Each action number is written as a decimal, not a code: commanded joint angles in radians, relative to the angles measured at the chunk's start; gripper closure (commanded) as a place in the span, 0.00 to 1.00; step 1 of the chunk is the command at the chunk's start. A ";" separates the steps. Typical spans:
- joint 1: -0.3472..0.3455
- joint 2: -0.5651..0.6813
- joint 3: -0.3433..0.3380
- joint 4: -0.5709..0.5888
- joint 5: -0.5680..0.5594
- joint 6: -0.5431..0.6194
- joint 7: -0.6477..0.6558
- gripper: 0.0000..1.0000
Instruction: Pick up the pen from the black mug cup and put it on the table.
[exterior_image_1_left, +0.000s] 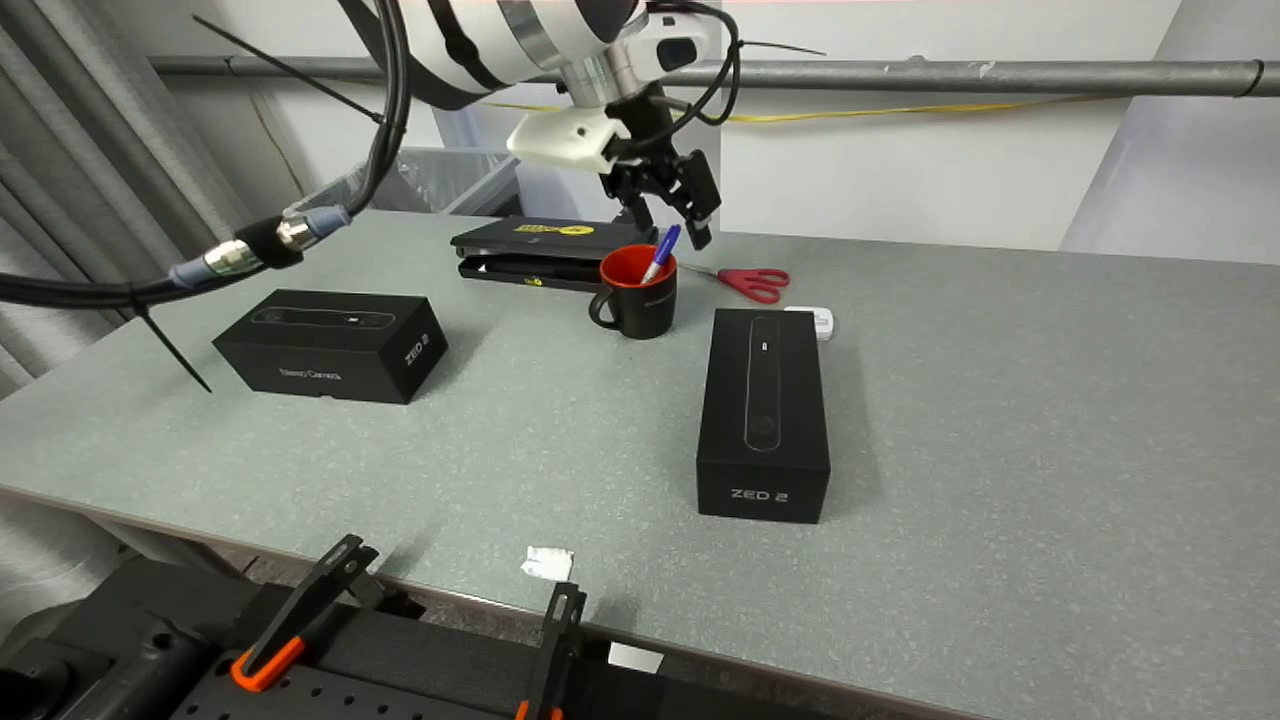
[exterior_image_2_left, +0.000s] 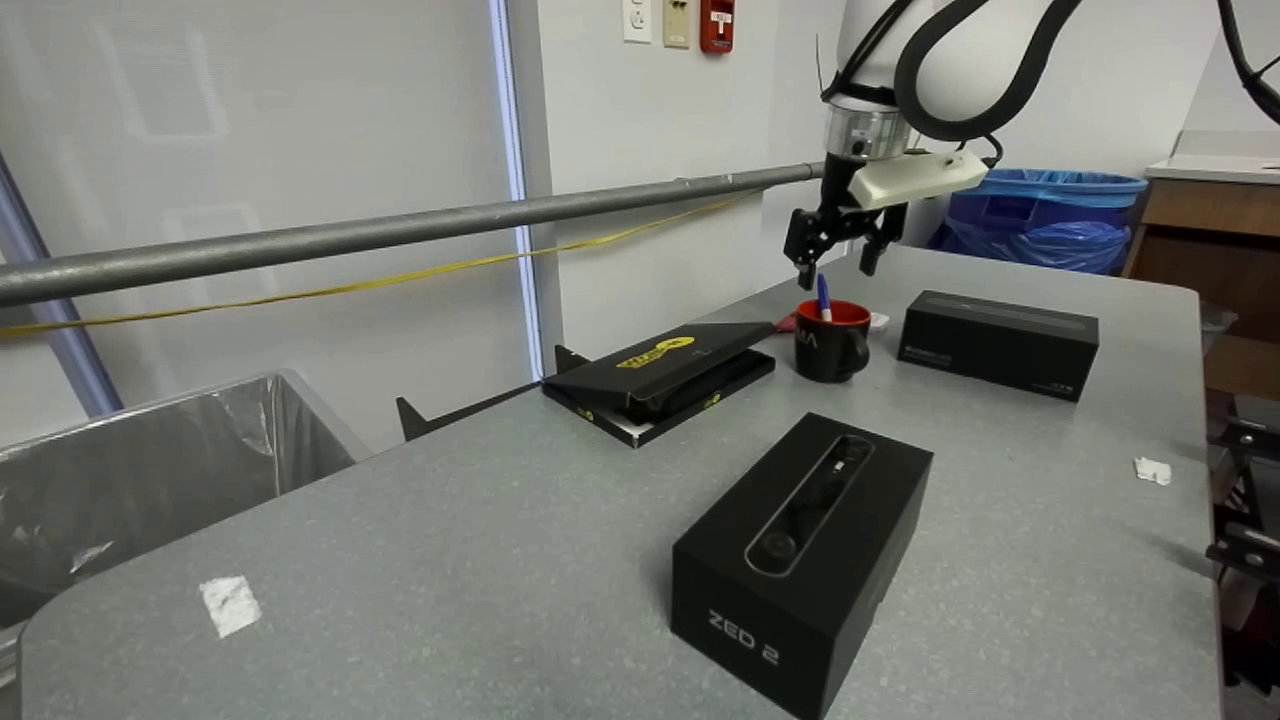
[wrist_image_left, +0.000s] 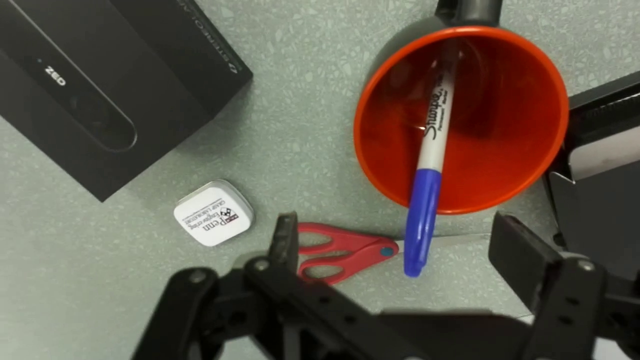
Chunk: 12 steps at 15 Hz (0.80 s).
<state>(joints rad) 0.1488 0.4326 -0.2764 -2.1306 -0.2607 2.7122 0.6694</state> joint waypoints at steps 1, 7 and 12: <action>0.052 0.037 -0.049 0.013 -0.044 0.043 0.079 0.00; 0.088 0.050 -0.077 0.012 -0.045 0.063 0.104 0.58; 0.102 0.042 -0.093 0.006 -0.048 0.074 0.109 0.96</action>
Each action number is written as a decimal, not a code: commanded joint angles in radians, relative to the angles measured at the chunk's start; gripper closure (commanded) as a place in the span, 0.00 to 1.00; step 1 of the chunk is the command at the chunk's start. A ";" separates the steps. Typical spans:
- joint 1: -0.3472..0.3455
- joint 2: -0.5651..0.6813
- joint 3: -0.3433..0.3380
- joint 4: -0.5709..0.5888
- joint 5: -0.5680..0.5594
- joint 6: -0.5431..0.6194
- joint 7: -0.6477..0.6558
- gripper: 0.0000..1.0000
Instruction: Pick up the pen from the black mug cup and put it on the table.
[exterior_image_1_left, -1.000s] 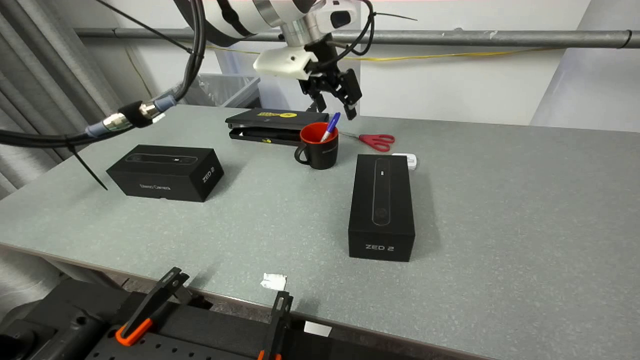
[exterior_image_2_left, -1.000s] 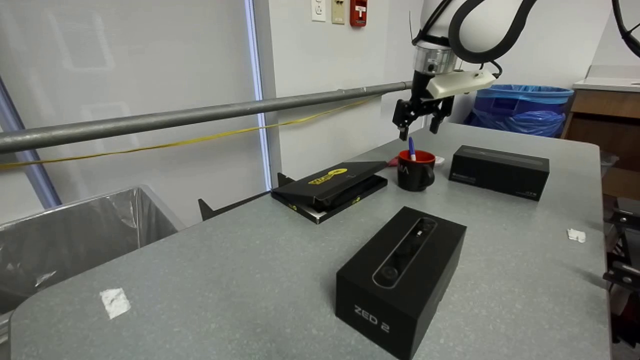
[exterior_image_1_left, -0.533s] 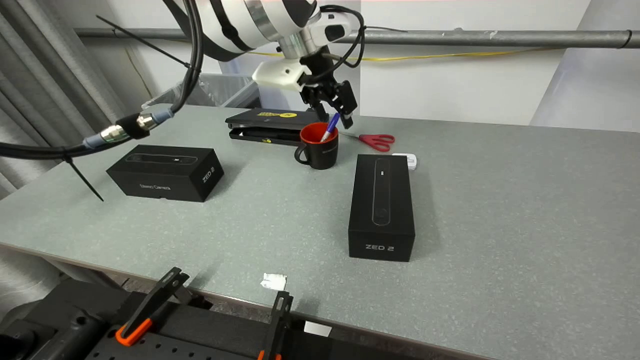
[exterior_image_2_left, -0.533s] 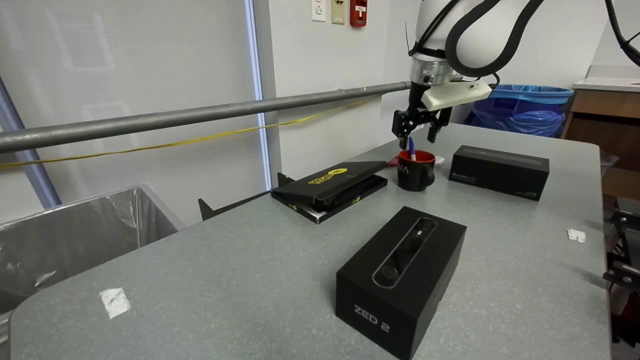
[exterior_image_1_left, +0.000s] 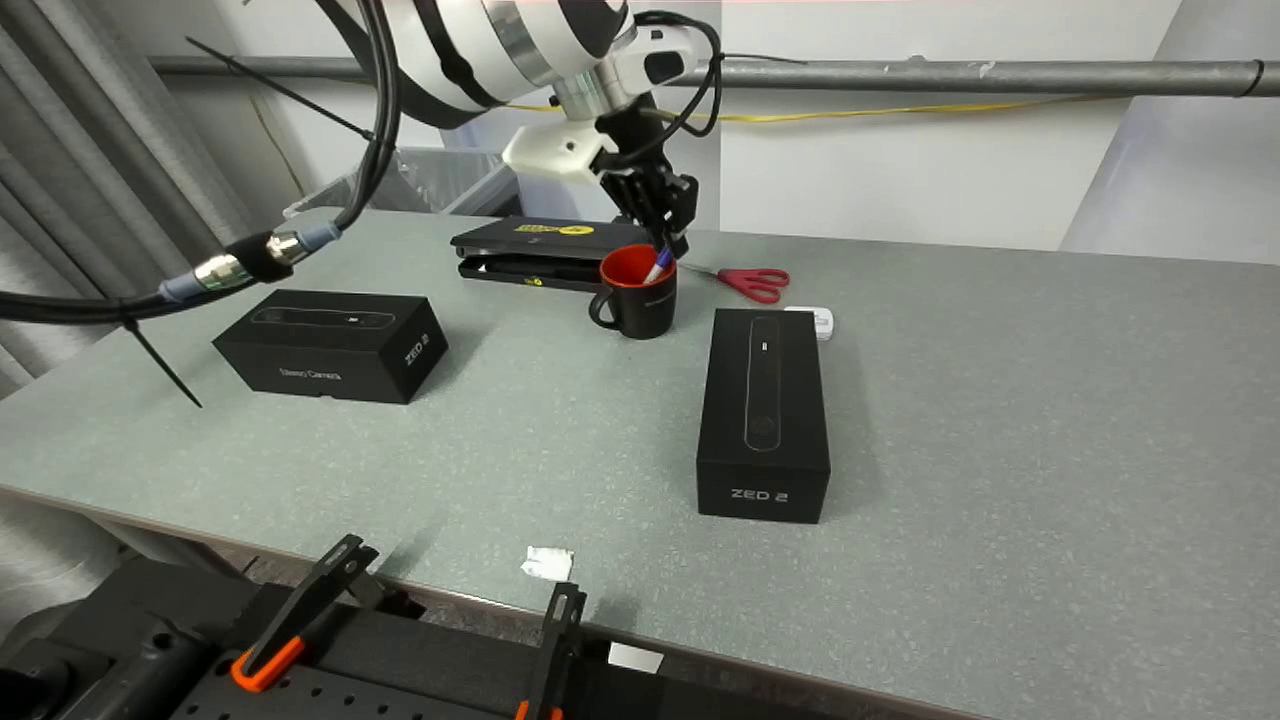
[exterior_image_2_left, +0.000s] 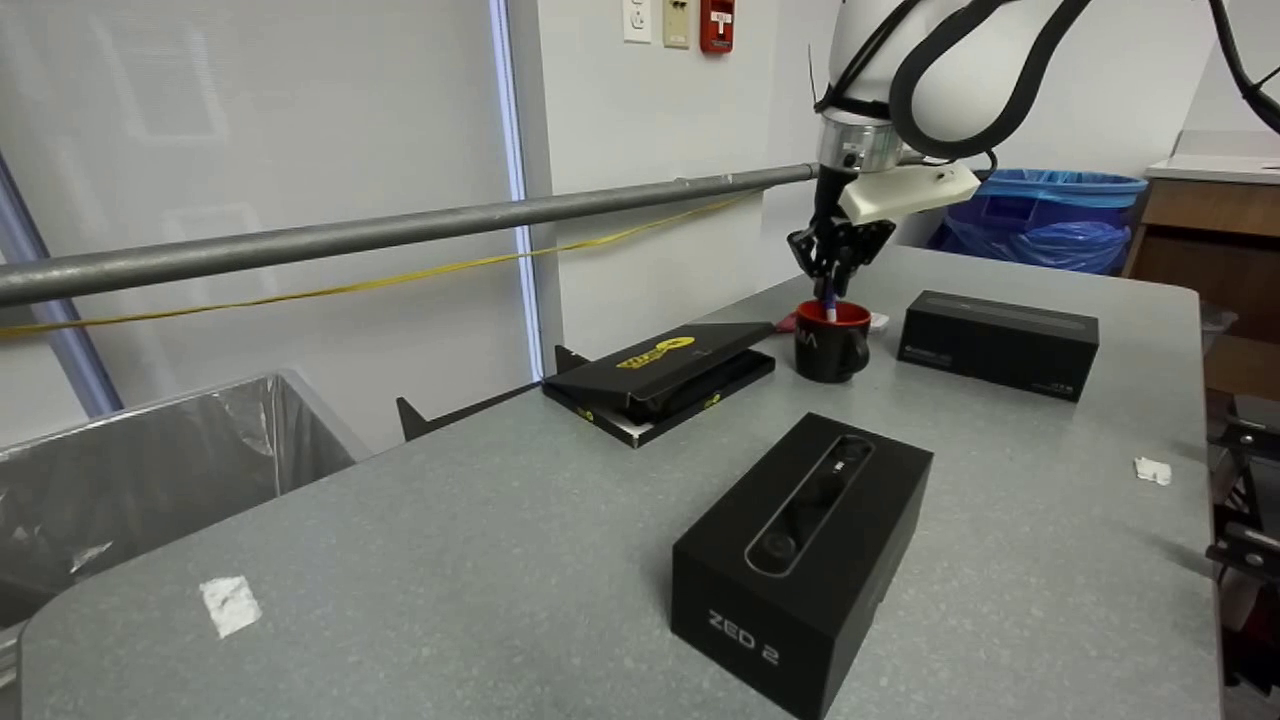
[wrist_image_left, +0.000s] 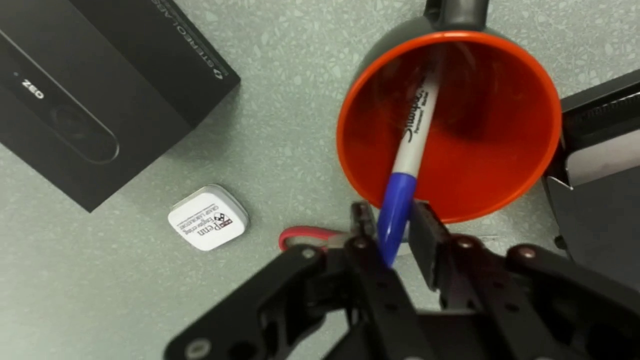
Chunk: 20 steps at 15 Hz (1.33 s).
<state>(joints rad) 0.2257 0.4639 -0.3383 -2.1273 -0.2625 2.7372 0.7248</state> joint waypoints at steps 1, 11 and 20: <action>0.026 0.006 -0.032 0.002 -0.043 0.052 0.051 0.99; 0.034 -0.404 0.024 -0.256 -0.082 0.020 -0.142 0.96; -0.045 -0.270 0.338 -0.269 -0.035 -0.199 -0.246 0.96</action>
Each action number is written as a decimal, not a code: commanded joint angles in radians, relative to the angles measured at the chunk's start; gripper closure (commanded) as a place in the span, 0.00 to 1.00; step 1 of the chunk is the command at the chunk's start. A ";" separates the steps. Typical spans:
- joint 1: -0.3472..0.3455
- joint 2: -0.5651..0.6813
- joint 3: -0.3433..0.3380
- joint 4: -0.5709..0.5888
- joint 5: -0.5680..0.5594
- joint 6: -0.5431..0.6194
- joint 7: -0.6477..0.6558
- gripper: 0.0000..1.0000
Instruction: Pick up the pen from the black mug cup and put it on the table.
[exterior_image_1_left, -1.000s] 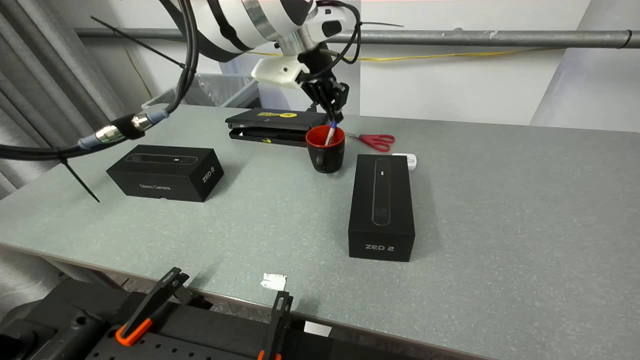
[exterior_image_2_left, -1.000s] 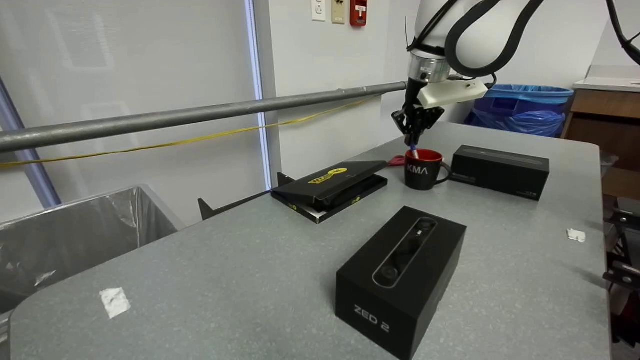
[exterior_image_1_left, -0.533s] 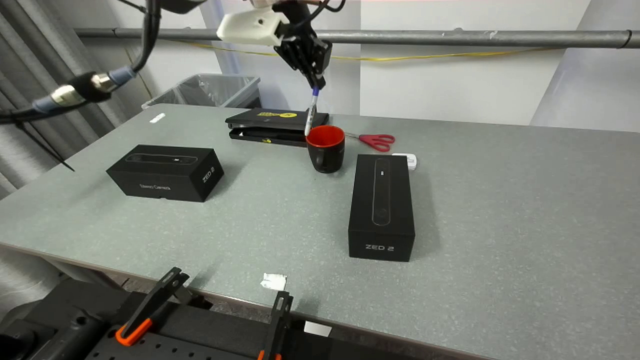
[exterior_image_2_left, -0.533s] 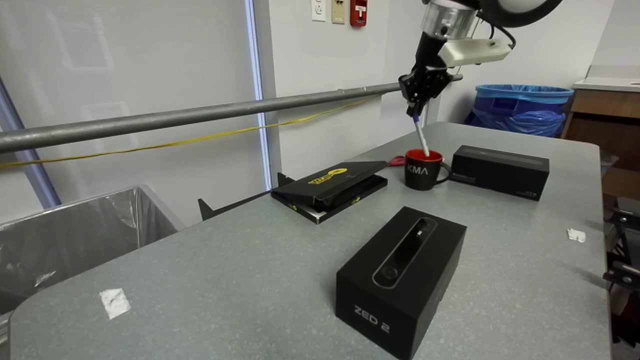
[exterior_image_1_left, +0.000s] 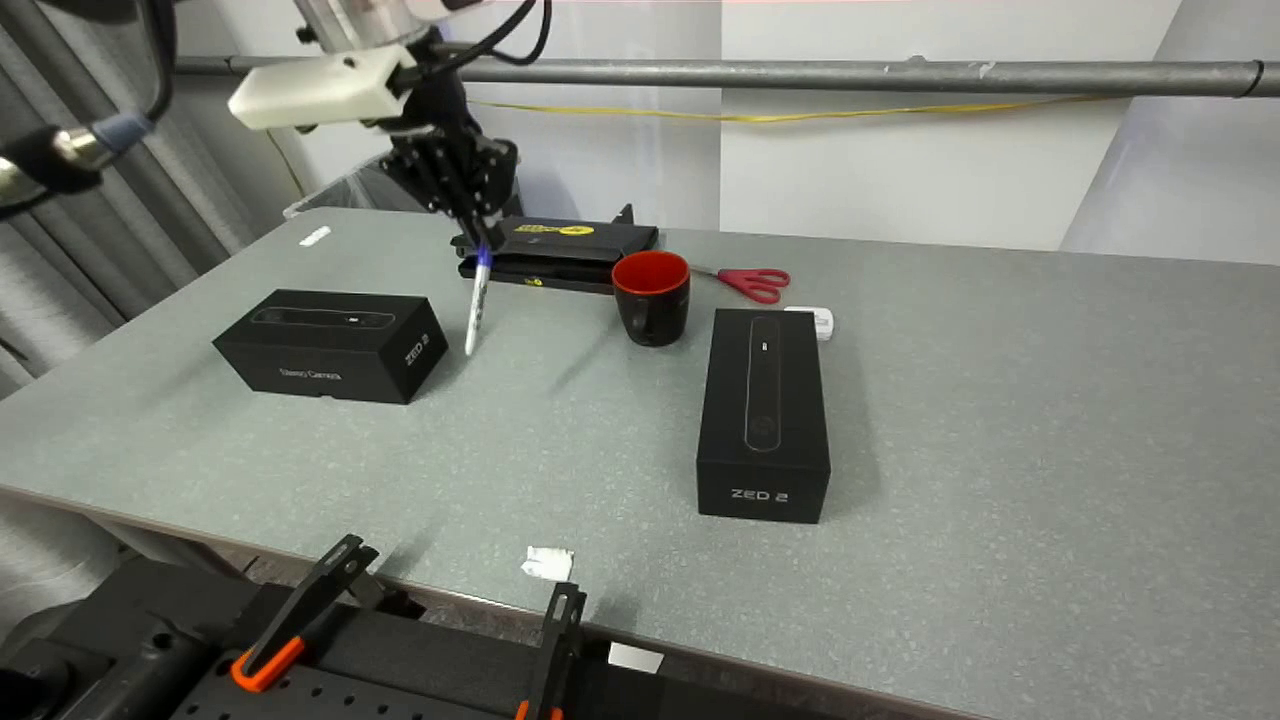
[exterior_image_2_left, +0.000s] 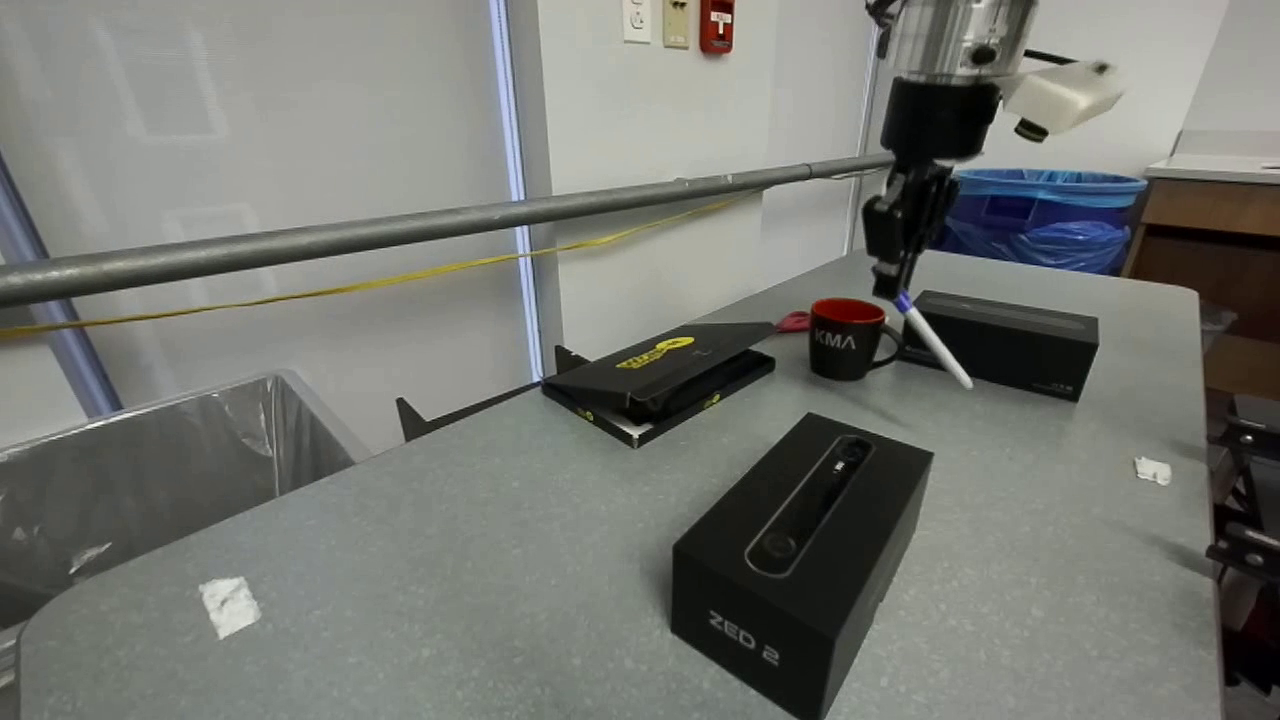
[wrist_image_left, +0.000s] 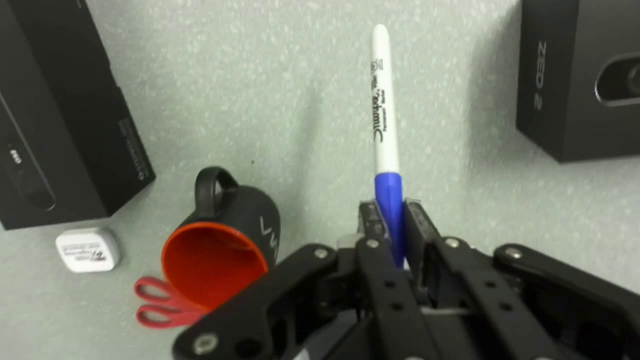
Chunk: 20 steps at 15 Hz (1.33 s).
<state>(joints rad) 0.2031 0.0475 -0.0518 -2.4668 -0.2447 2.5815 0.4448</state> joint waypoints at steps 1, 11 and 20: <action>-0.013 0.190 0.053 0.089 -0.068 -0.053 0.047 0.96; 0.131 0.402 -0.060 0.208 -0.182 0.001 0.178 0.52; 0.182 0.399 -0.092 0.214 -0.270 0.011 0.314 0.00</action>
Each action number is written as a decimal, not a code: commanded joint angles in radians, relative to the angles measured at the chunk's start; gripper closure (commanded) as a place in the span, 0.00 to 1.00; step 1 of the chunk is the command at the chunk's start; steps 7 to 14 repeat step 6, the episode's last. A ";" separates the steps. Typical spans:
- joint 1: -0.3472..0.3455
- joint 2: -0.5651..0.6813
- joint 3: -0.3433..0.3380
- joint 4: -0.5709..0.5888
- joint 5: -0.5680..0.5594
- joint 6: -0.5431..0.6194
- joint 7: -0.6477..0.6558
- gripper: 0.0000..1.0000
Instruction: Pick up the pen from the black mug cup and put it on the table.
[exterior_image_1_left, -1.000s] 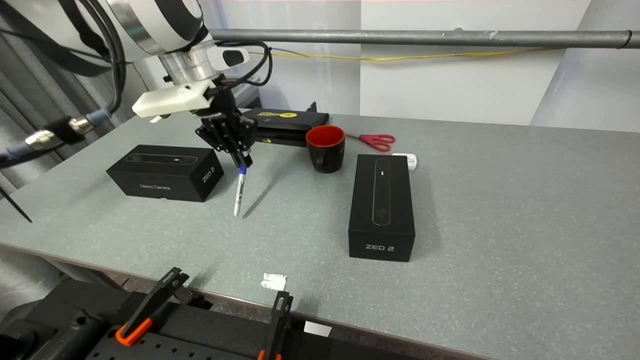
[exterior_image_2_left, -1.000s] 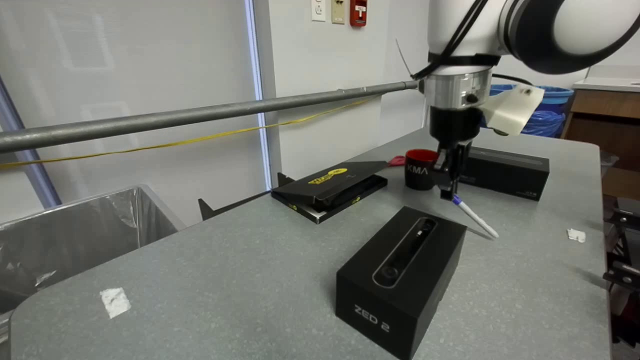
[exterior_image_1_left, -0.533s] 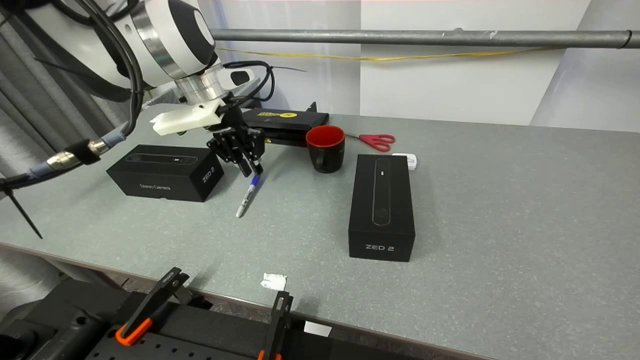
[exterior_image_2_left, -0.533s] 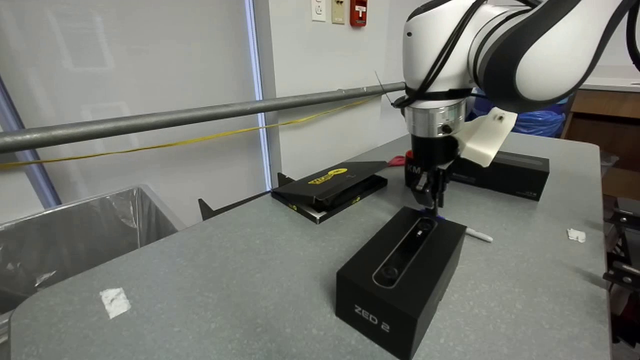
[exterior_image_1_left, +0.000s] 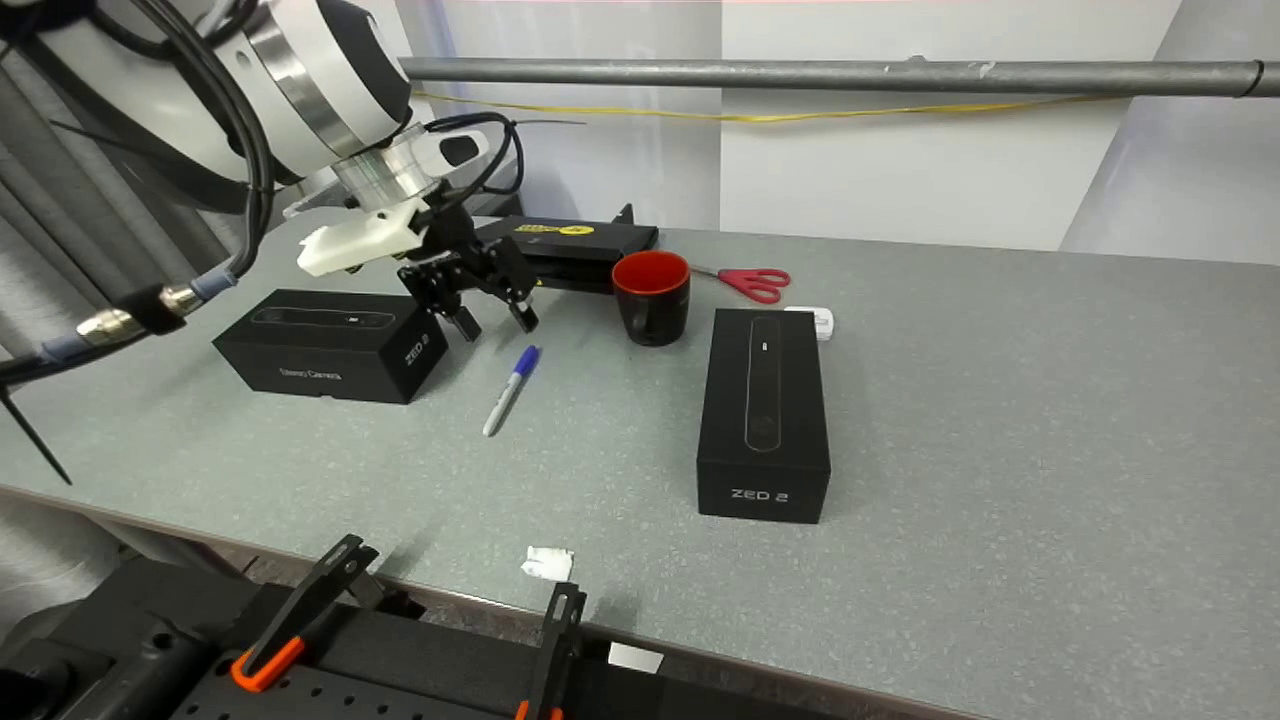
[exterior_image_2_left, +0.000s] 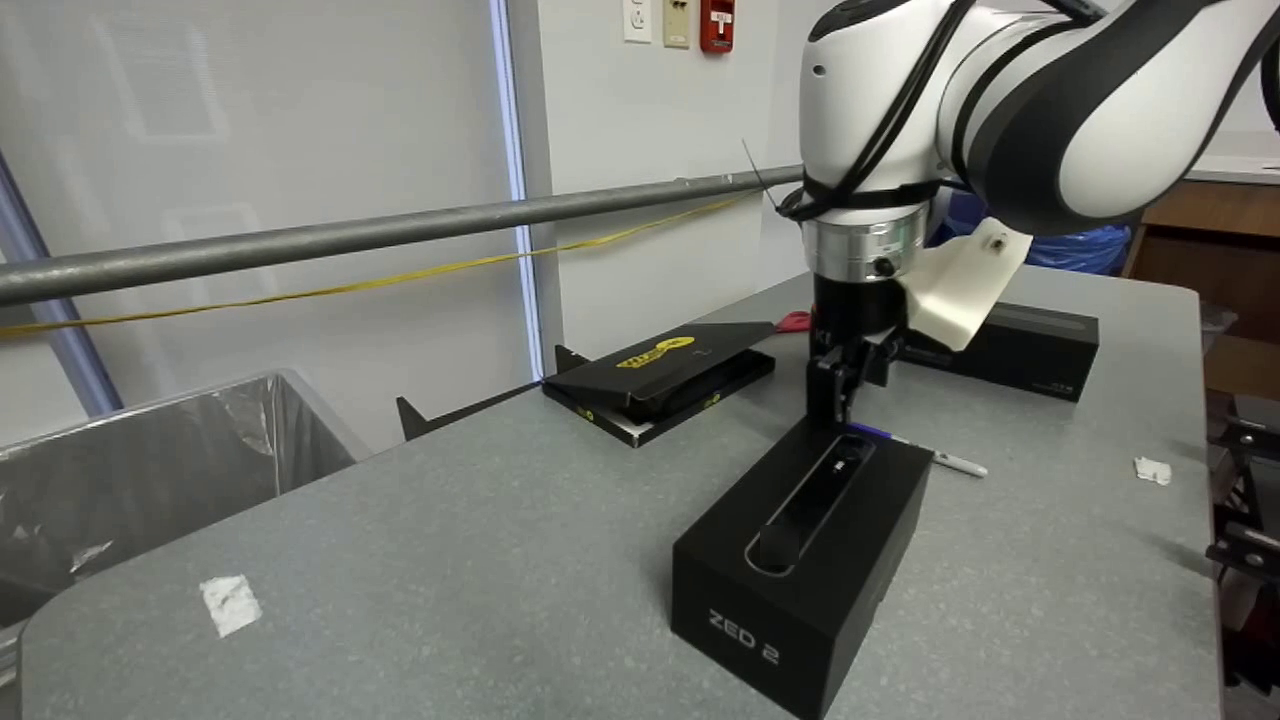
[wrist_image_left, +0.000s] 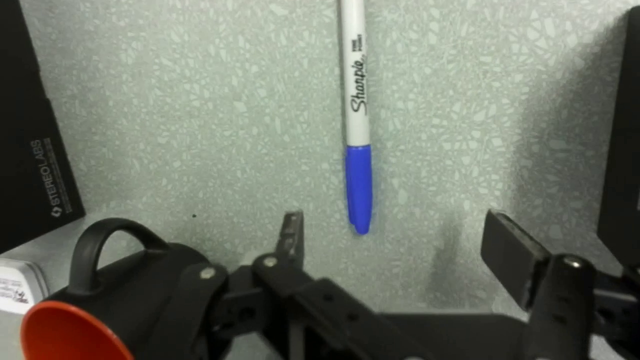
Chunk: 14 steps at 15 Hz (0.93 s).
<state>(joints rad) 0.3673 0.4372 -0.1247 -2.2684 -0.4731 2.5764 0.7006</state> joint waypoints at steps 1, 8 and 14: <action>0.015 0.010 -0.017 0.018 -0.041 0.014 0.065 0.00; -0.007 0.000 0.006 0.011 -0.010 -0.003 0.030 0.00; -0.007 0.000 0.006 0.011 -0.010 -0.003 0.030 0.00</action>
